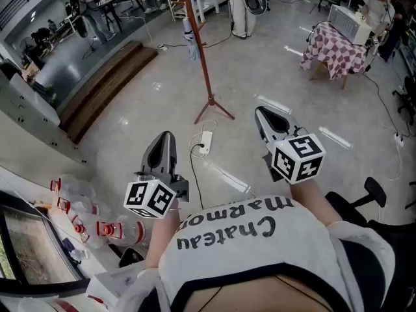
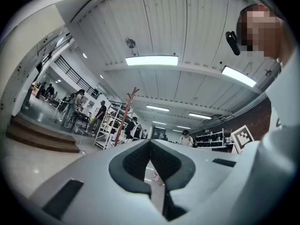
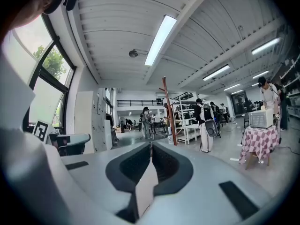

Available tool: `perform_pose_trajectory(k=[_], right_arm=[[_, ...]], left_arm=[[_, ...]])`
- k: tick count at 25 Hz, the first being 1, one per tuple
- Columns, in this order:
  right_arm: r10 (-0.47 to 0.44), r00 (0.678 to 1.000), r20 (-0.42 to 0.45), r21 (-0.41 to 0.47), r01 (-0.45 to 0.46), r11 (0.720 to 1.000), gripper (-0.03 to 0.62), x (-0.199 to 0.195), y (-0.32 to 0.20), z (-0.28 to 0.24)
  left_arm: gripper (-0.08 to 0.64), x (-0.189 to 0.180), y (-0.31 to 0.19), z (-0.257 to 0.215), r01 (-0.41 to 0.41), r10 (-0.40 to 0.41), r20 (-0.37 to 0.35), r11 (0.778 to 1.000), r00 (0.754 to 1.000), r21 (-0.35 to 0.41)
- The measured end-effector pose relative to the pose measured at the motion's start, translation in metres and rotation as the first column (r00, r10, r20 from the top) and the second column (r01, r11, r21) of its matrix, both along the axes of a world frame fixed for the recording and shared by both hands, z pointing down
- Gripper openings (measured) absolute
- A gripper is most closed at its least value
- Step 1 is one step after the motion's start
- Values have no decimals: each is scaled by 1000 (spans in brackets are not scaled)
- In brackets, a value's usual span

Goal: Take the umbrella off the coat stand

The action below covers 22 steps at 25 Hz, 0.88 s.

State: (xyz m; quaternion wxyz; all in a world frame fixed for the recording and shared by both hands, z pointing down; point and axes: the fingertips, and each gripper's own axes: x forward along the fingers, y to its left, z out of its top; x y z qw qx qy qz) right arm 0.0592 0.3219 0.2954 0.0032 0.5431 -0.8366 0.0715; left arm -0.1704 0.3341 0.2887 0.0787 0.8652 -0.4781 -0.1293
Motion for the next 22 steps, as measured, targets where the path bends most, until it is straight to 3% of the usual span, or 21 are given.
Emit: perform_pose_trajectory(k=[3, 8, 12, 16, 22], right_arm=[[-5, 999, 44, 1, 5, 1000, 35, -10, -1, 4], [0, 1000, 13, -31, 1, 1000, 35, -24, -3, 30], [-18, 1000, 7, -60, 18, 998, 35, -36, -13, 42], [-18, 1000, 1, -27, 18, 999, 35, -31, -39, 35], [-22, 999, 37, -57, 24, 998, 35, -10, -105, 40]], left_arm=[[21, -9, -1, 4, -10, 10, -1, 1000, 1000, 7], [21, -17, 0, 23, -26, 26, 9, 1000, 1000, -2], [21, -29, -7, 34, -13, 13, -26, 999, 1000, -35], [21, -25, -31, 30, -5, 4, -20, 1000, 1000, -22], [21, -3, -92, 29, -8, 7, -42, 1000, 999, -28]])
